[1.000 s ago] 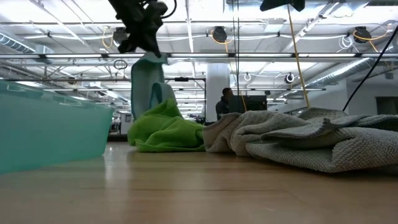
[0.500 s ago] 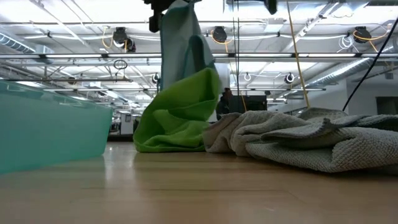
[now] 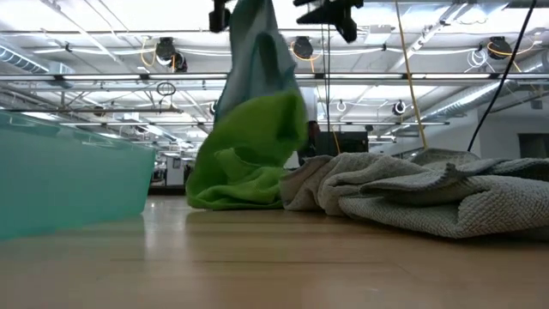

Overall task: Fold microfiber towels
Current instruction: Fold the blue microfiber cloth

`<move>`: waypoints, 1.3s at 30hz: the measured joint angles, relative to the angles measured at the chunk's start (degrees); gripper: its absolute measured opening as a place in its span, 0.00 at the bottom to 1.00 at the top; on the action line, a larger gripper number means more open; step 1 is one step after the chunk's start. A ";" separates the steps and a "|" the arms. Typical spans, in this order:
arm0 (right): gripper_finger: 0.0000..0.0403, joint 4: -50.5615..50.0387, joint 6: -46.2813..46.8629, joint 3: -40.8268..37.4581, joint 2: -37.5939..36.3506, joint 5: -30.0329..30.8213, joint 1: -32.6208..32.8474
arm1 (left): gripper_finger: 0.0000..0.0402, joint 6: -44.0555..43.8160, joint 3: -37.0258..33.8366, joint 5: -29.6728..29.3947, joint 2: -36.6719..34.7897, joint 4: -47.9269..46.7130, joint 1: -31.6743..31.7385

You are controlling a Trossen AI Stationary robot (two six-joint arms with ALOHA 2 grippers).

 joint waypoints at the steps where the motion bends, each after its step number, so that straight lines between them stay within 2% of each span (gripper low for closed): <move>1: 0.35 -1.15 0.13 0.00 0.39 -0.02 0.00 | 0.01 -0.33 0.00 -0.23 -0.78 1.72 0.39; 4: 0.34 -4.25 -1.60 -0.41 2.27 -0.80 0.43 | 0.01 -0.47 0.02 -2.15 -3.08 4.28 1.69; 7: 0.32 -3.03 -2.72 -4.17 4.07 -1.59 0.68 | 0.02 -0.36 0.02 -4.52 -5.48 3.57 3.04; 16: 0.27 16.90 0.54 -21.80 8.79 -1.67 0.63 | 0.01 -1.89 0.02 -5.71 -12.24 -0.93 4.94; 20: 0.25 24.33 0.56 -25.81 13.25 -4.59 0.52 | 0.01 -2.95 0.02 -8.05 -15.16 -0.89 4.97; 27: 0.21 36.88 1.40 -24.91 25.41 -11.88 0.52 | 0.01 -4.98 0.02 -8.31 -17.76 -1.40 4.94; 34: 0.17 36.02 7.73 -20.03 34.00 -8.22 -1.74 | 0.02 -6.59 0.02 -8.29 -17.73 -1.33 3.58; 39: 0.14 35.59 12.92 -15.51 35.90 -4.01 -7.57 | 0.02 -6.76 0.02 -8.13 -17.15 -2.03 1.96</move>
